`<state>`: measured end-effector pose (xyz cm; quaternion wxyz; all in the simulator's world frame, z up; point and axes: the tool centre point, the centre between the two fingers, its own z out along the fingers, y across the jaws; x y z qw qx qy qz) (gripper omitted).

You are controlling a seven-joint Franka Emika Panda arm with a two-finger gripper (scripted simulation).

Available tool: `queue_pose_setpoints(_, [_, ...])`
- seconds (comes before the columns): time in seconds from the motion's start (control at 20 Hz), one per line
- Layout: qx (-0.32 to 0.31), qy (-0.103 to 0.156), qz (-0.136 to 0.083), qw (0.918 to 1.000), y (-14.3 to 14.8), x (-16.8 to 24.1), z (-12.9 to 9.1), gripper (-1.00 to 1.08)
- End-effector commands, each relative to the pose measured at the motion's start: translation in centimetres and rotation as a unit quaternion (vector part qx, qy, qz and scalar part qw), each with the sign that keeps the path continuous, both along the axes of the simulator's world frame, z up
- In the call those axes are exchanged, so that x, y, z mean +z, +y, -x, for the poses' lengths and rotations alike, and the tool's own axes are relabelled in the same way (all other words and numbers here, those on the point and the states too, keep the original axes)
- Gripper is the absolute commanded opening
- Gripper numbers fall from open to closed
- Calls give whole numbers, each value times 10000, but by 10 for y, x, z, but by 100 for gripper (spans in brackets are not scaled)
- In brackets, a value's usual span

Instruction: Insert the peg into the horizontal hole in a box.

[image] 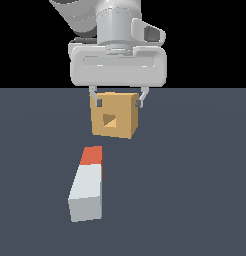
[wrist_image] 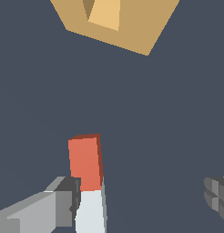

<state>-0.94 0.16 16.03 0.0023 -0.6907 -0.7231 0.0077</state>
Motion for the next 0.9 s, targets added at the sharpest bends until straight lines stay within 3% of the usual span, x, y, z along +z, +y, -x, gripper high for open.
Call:
queue_pose_setpoints(0.0, [0,0,0,10000,0,0,0,100])
queue_pose_setpoints(0.4, [62,-10,-5,10000,-17,-12,9,100])
queue_pose_setpoints(0.85, [259,-42,-21,9997,-74,-52,35,100])
